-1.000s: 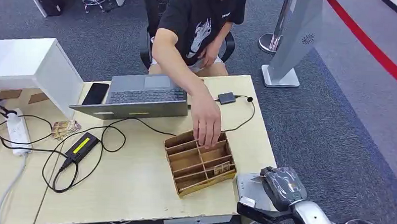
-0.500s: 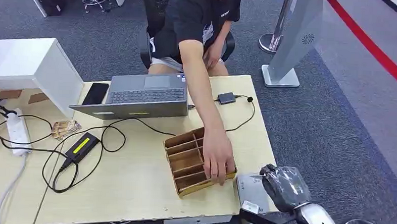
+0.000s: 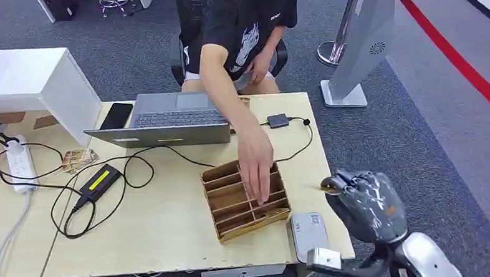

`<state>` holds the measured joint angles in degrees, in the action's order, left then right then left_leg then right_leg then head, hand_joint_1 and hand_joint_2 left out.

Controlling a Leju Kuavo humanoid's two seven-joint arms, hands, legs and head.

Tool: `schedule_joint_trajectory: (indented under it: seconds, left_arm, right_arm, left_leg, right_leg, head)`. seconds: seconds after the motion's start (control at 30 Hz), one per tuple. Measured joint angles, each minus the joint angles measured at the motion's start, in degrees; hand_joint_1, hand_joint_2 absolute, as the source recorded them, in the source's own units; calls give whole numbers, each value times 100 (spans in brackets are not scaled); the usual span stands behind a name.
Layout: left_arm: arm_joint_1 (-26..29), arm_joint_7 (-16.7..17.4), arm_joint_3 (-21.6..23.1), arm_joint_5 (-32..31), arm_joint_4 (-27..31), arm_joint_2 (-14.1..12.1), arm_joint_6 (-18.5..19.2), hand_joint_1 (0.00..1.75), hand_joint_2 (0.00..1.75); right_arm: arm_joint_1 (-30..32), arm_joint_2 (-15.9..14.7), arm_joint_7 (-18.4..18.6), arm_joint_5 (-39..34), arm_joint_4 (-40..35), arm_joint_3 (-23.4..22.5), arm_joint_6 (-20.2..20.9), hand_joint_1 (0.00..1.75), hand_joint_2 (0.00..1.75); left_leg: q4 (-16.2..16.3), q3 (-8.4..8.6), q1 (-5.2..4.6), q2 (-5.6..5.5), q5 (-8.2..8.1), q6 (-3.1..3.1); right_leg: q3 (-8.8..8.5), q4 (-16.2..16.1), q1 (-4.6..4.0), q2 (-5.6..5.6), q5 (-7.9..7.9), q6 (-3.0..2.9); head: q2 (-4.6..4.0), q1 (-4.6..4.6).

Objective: Pass the card to the sensor for recognition and then transmit it.

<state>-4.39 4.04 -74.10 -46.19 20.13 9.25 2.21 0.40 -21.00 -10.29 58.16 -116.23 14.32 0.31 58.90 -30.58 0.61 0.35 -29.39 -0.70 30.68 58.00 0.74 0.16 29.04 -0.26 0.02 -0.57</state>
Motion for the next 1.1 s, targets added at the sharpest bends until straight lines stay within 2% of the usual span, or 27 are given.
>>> schedule_joint_trajectory:
  seconds: [0.07,0.2,0.33,0.57,0.67,0.7,0.73,0.93,1.1]
  left_arm:
    - [-17,-13,33,-91,-2,-24,37,0,175]
    - [-91,-11,85,-242,-13,-81,76,0,175]
    - [-123,-13,199,-432,-50,-162,124,0,175]
    - [-144,-26,380,-667,-133,-258,234,0,175]
    - [-143,-31,437,-686,-159,-269,234,0,175]
    - [-142,-31,455,-688,-170,-271,234,0,175]
    - [-141,-31,459,-695,-179,-271,234,0,175]
    - [-133,-46,466,-706,-208,-271,229,0,175]
    - [-127,-46,466,-699,-210,-271,206,0,175]
  right_arm:
    - [-870,104,148,-80,511,333,326,175,175]
    - [-2592,611,499,-208,1772,1054,607,175,175]
    - [-4008,1504,797,-246,3477,1752,690,175,175]
    - [-5338,2824,775,-553,5751,2091,716,175,175]
    - [-5537,3161,669,-627,6300,2146,658,175,175]
    - [-5574,3235,647,-640,6469,2161,631,131,175]
    - [-5590,3277,612,-642,6552,2168,616,0,175]
    - [-5593,3388,507,-725,6773,2229,533,0,175]
    - [-5383,3335,492,-749,6398,2253,430,0,175]
  left_leg:
    - [-1,-8,1,10,18,-2]
    - [-1,-40,2,15,67,-1]
    - [-1,-76,3,12,95,-16]
    - [-1,-112,4,-7,118,-25]
    - [-1,-123,4,-24,119,-26]
    - [-1,-127,4,-26,119,-26]
    - [-1,-132,4,-28,119,-26]
    - [2,-145,2,-30,117,-24]
    - [4,-145,2,-30,116,-23]
  right_leg:
    - [10,1,-1,12,-20,-3]
    - [52,9,-2,19,-56,-3]
    - [97,25,-3,18,-78,-23]
    - [141,40,-4,2,-86,-35]
    - [146,41,-4,-16,-86,-35]
    - [148,40,-4,-18,-86,-35]
    - [150,40,-4,-21,-85,-35]
    - [159,28,-2,-22,-86,-34]
    - [161,26,-2,-22,-86,-34]
  head:
    - [-2,-2]
    - [0,0]
    - [-2,-4]
    - [0,-2]
    - [-2,0]
    - [-2,-2]
    - [-2,0]
    - [-2,-4]
    - [-2,-2]
